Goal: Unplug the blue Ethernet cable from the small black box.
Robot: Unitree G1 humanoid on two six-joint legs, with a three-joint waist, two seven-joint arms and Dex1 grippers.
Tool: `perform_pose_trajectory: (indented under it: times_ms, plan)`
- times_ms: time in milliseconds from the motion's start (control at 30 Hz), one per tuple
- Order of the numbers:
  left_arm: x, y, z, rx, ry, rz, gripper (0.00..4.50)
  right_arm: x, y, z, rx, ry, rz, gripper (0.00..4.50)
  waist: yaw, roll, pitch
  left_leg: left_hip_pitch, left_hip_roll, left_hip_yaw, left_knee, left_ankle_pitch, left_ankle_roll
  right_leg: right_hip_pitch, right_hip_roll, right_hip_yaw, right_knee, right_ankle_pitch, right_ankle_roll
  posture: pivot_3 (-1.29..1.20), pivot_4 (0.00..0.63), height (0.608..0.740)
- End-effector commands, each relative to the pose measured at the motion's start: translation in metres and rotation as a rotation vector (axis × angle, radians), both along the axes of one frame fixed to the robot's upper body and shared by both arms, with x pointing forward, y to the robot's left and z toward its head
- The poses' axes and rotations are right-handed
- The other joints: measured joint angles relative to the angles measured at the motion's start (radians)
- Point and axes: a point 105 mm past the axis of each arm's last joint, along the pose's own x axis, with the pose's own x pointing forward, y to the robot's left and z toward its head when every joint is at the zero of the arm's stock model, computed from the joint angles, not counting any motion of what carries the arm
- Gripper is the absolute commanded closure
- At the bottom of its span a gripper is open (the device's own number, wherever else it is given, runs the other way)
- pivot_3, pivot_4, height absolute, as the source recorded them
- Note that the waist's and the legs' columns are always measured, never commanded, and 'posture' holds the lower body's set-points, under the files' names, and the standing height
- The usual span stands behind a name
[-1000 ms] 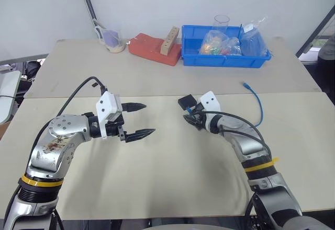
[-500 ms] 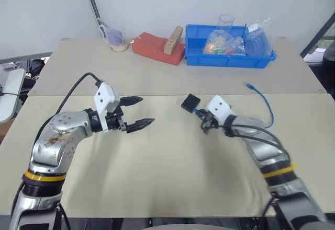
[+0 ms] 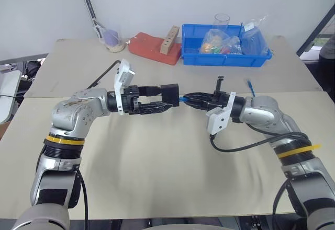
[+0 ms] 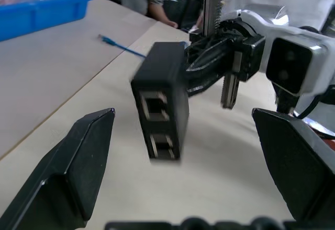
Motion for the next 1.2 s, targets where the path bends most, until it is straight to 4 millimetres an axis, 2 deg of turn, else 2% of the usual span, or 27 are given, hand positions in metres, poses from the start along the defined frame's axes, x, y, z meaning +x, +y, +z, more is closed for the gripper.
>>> perform_pose_trajectory:
  times_ms: [33, 133, 167, 233, 400, 433, 633, 700, 867, 900, 967, 1067, 1200]
  plan:
    - [0.001, -0.004, 0.011, -0.009, -0.055, -0.028, 0.0, -0.003, 0.005, 0.018, 0.037, -0.09, 0.03, 4.49, 0.001, 0.0, 0.0, 0.0, 0.0, 0.0, 0.0, 0.0, 0.0, 0.0, 0.0, 0.0, 0.0, 0.0, 0.0, 0.0, 0.15, 0.74]
    - [0.0, -0.006, 0.006, 0.015, -0.051, -0.041, 0.0, -0.003, 0.007, 0.021, 0.053, -0.115, 0.035, 4.49, 0.001, 0.0, 0.0, 0.0, 0.0, -0.001, 0.0, 0.0, 0.0, 0.0, 0.0, 0.0, 0.001, 0.0, 0.0, 0.0, 0.15, 0.74]
    - [0.001, -0.006, 0.005, 0.011, -0.051, -0.04, 0.53, -0.004, 0.007, 0.022, 0.055, -0.12, 0.035, 4.5, 0.001, 0.0, 0.0, 0.0, 0.0, -0.001, 0.001, 0.0, 0.0, 0.0, -0.001, 0.001, 0.002, 0.0, 0.0, 0.0, 0.15, 0.74]
    - [0.001, -0.006, 0.008, -0.014, -0.048, -0.045, 1.23, -0.005, 0.008, 0.022, 0.053, -0.125, 0.045, 4.5, 0.001, 0.0, 0.0, 0.0, 0.0, -0.001, 0.001, 0.0, 0.001, 0.0, -0.001, 0.001, 0.002, 0.0, 0.0, 0.0, 0.15, 0.74]
    - [0.003, -0.004, 0.011, -0.013, -0.058, -0.048, 3.73, -0.004, 0.005, 0.015, 0.033, -0.11, 0.049, 4.5, 0.001, 0.0, 0.0, 0.001, 0.0, -0.001, 0.001, 0.0, 0.001, 0.0, -0.001, 0.001, 0.003, 0.0, 0.0, 0.0, 0.15, 0.74]
    - [0.003, -0.004, 0.012, -0.013, -0.058, -0.05, 3.93, -0.004, 0.005, 0.014, 0.032, -0.109, 0.048, 4.5, 0.001, 0.0, 0.0, 0.001, 0.0, -0.001, 0.001, 0.0, 0.001, 0.0, -0.001, 0.001, 0.003, 0.0, 0.0, 0.0, 0.15, 0.74]
    - [0.001, -0.004, 0.009, 0.014, -0.073, -0.062, 3.92, -0.005, 0.006, 0.013, 0.032, -0.055, 0.065, 4.5, 0.001, 0.0, 0.0, 0.001, 0.0, -0.001, 0.001, 0.0, 0.001, 0.0, 0.0, 0.001, 0.004, 0.0, 0.0, 0.0, 0.15, 0.74]
    - [0.0, -0.005, 0.007, 0.032, -0.092, -0.073, 3.92, -0.007, 0.006, 0.012, 0.04, 0.035, 0.079, 3.48, 0.001, 0.0, 0.0, 0.001, 0.0, -0.001, 0.001, 0.0, 0.001, 0.0, 0.0, 0.001, 0.004, 0.0, 0.0, 0.0, 0.15, 0.74]
    - [-0.003, -0.004, 0.002, 0.068, -0.145, -0.103, 3.92, -0.019, 0.001, 0.001, 0.008, 0.473, 0.082, 1.75, 0.003, 0.0, 0.0, 0.001, 0.0, -0.001, 0.001, 0.0, 0.001, 0.001, 0.0, 0.001, 0.004, 0.0, 0.0, 0.0, 0.15, 0.74]
    - [-0.003, -0.003, 0.0, 0.075, -0.155, -0.109, 3.92, -0.023, -0.001, 0.002, 0.022, 0.583, 0.083, 1.39, 0.004, 0.0, 0.0, 0.001, 0.0, -0.002, 0.001, 0.0, 0.001, 0.001, 0.0, 0.001, 0.003, 0.0, 0.0, 0.0, 0.15, 0.74]
    - [-0.005, -0.002, -0.001, 0.084, -0.182, -0.127, 3.92, -0.025, -0.003, 0.019, 0.132, 0.861, 0.066, 0.76, 0.005, 0.0, 0.0, 0.0, 0.001, -0.002, 0.001, -0.001, 0.002, 0.001, -0.001, 0.001, 0.004, 0.0, 0.0, 0.0, 0.15, 0.74]
    - [-0.008, -0.003, -0.001, 0.088, -0.21, -0.158, 3.92, -0.025, -0.005, 0.035, 0.216, 1.174, 0.039, 0.76, 0.003, 0.001, 0.001, 0.001, 0.002, -0.003, 0.002, -0.001, 0.002, 0.001, -0.001, 0.001, 0.004, 0.0, 0.0, 0.0, 0.15, 0.74]
    - [-0.008, -0.004, -0.002, 0.101, -0.225, -0.171, 3.92, -0.026, -0.006, 0.035, 0.225, 1.341, -0.001, 0.76, 0.005, 0.001, 0.001, 0.0, 0.001, -0.004, 0.002, -0.002, 0.005, 0.001, 0.0, 0.0, 0.003, 0.0, 0.0, 0.0, 0.15, 0.74]
